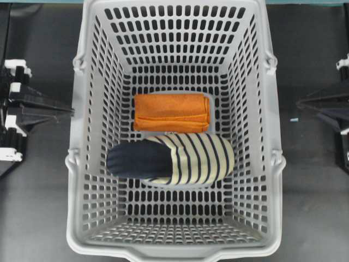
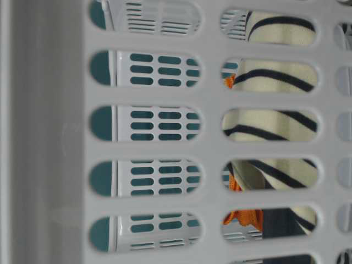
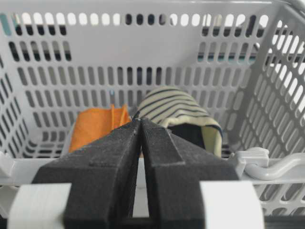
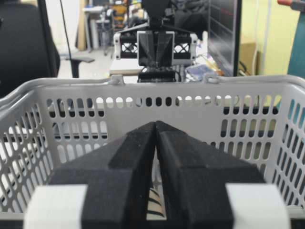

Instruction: Pick up the slipper from the shopping basket with the left arm.

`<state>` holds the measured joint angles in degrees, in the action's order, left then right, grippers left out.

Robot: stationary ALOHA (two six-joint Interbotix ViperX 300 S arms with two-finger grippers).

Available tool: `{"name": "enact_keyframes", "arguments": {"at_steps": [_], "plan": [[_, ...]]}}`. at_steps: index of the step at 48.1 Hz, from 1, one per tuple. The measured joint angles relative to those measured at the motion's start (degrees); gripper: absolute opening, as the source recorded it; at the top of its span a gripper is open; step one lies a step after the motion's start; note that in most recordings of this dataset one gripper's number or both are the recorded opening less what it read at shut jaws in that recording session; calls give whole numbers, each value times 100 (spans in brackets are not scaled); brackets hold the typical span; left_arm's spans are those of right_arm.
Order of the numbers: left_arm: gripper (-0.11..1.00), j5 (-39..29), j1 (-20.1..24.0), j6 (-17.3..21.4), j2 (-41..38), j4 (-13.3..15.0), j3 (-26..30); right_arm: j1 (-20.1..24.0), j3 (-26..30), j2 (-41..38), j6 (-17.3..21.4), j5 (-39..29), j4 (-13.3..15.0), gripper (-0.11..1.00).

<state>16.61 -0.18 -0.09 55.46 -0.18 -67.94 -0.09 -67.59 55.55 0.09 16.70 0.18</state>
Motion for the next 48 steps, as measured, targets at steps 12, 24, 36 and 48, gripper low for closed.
{"name": "enact_keyframes", "arguments": {"at_steps": [12,24,36,48], "plan": [[0,-1942,-316,-26,-404,-211,1608,0,9,211,44,-325,-44,1],[0,-4017,-448,-26,-1688,-220,3437,97,70,589,53,-1169,-53,1],[0,-5317,-686,-308,-3322,-220,4869,352,97,765,53,-1521,-53,1],[0,-6583,-729,-668,-4737,-220,6196,439,97,809,53,-1538,-53,1]]}}
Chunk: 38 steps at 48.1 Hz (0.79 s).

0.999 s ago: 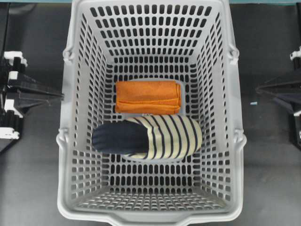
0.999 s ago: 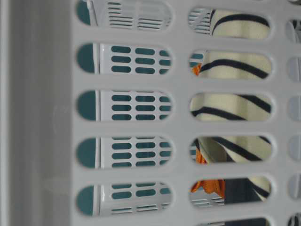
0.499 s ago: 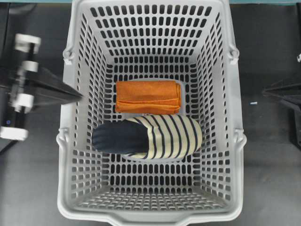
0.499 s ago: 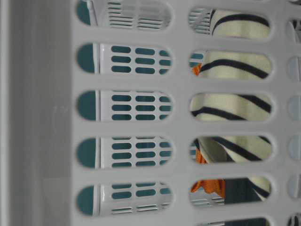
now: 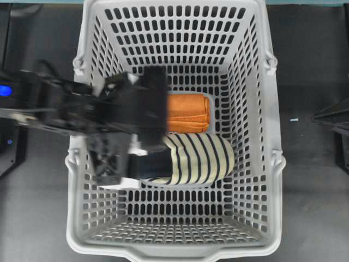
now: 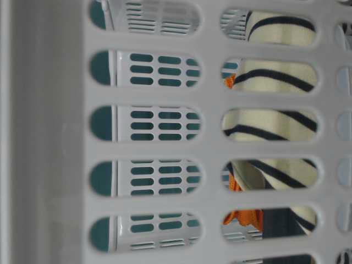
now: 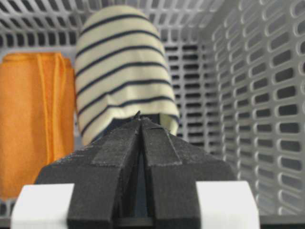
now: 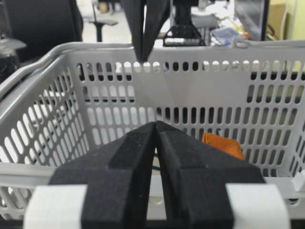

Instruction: Pick up the slipper from the shopping basket with the left arm.

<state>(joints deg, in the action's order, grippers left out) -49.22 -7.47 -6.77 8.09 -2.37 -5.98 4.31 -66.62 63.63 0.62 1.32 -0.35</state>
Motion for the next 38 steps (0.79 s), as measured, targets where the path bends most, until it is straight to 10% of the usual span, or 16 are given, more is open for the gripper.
{"name": "enact_keyframes", "arguments": {"at_steps": [6,21,38], "plan": [[6,-650,-26,9,-589,0,492,44,0,26,0,0,0,1],[88,-993,-35,35,-1468,0,1055,202,0,44,0,0,0,1],[91,-615,132,-35,-2030,0,694,229,0,44,0,0,-9,1]]}}
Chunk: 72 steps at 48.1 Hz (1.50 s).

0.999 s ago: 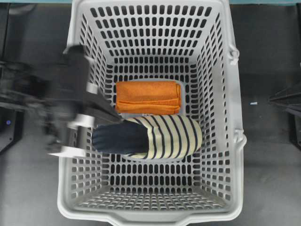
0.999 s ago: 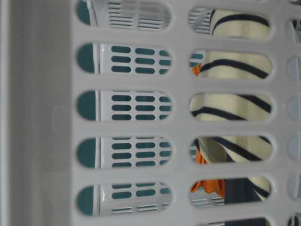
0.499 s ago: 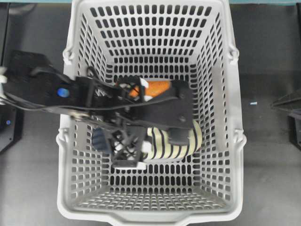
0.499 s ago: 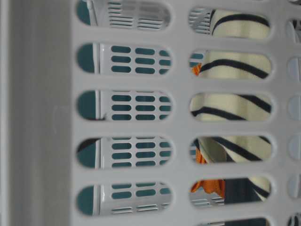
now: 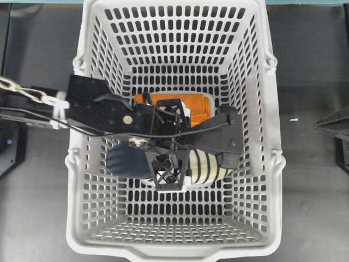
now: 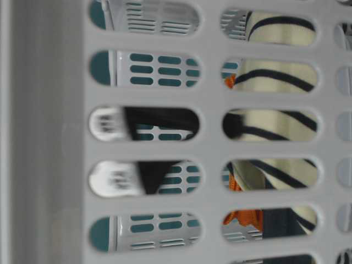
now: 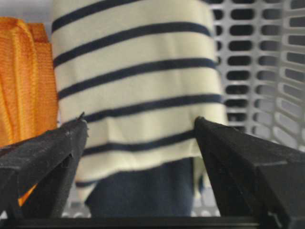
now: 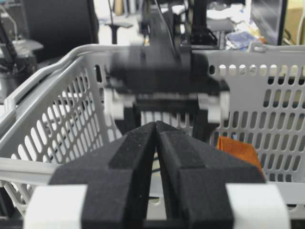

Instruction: Pick up the slipper from the shopping basket with the left arm.

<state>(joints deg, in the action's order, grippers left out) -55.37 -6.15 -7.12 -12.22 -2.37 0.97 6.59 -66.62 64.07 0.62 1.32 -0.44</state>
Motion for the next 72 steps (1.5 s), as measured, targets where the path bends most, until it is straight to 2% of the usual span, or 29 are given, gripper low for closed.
{"name": "enact_keyframes", "arguments": {"at_steps": [10,14,17,25,29,35,40,56,63,72], "plan": [[90,492,0,-53,-79,-9,-466,0,-26,0,0,0,9,1],[82,615,0,-44,-62,0,-562,0,-26,0,0,0,0,1],[69,642,0,0,-62,0,-580,0,-26,0,0,0,9,1],[21,633,-9,123,-18,-9,-580,0,-26,0,0,0,9,1],[6,545,0,176,18,-9,-527,9,-26,0,0,0,9,1],[6,141,9,246,123,-9,-237,0,-44,0,0,0,9,1],[6,-448,9,308,193,-9,202,0,-53,9,0,0,9,1],[6,-2496,9,624,202,-9,2382,9,-53,9,0,9,0,1],[6,-3085,9,765,18,-9,3190,9,-62,18,0,18,0,1],[6,-3516,-26,1002,-299,-9,3683,9,-53,44,0,18,0,1]]}}
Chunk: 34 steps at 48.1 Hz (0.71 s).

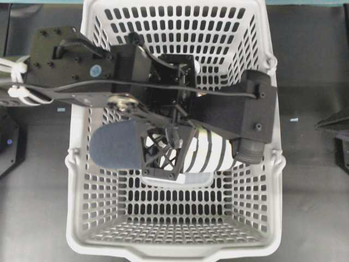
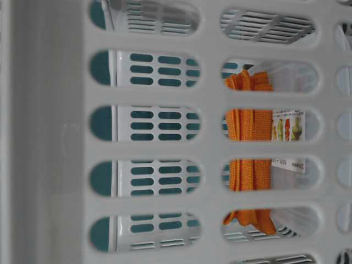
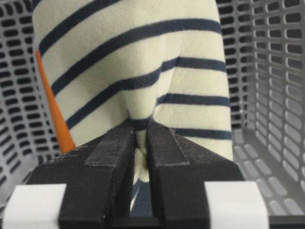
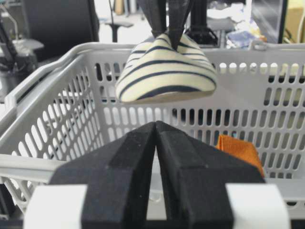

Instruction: Pick up the slipper from the shopping basket with the left arm.

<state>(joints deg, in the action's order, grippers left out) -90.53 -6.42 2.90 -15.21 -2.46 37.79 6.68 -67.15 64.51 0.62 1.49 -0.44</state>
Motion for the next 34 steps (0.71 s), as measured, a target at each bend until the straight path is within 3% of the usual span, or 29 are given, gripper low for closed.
{"name": "enact_keyframes", "arguments": {"at_steps": [34], "plan": [[6,-79,-18,18,-158,0,114,0,-9,9,0,0,0,1]]}}
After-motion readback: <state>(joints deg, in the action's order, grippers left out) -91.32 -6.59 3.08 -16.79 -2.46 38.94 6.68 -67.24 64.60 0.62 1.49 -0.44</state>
